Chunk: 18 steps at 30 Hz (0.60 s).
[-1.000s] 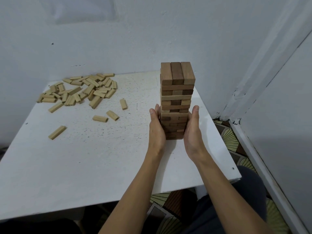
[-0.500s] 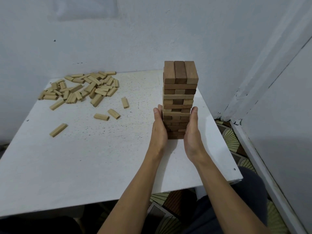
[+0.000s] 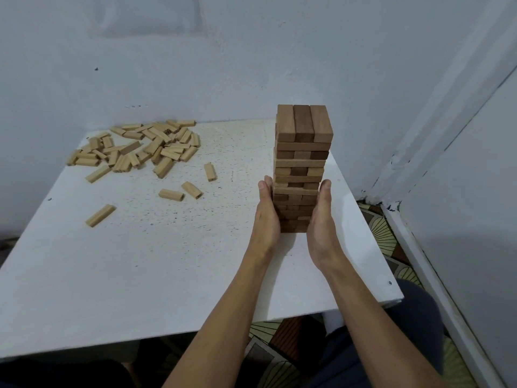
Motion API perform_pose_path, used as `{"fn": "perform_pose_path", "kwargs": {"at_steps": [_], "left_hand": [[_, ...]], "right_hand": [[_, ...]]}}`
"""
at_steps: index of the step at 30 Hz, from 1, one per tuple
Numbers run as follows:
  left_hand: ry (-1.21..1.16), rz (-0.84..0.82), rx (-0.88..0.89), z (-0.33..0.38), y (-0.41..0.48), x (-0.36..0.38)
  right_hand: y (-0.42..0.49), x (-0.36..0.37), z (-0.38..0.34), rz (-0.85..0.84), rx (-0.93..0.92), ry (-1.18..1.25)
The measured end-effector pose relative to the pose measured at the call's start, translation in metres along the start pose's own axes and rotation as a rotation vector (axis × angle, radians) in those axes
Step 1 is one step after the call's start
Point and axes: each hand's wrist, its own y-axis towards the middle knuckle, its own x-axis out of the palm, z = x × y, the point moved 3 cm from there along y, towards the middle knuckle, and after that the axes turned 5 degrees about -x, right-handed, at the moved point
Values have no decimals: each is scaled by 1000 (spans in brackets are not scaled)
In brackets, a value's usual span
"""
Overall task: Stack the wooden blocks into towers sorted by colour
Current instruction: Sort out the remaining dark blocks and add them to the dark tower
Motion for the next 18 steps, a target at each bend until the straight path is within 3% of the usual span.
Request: {"fn": "perform_pose_path", "kwargs": {"at_steps": [9,18], "left_hand": [[73,108,-76,3,-15,-14],[249,207,-18,-5,-69,-83]], "right_hand": [[-28,-5,-5,90,-21,-99],[-96,10,10,460,25,-174]]}}
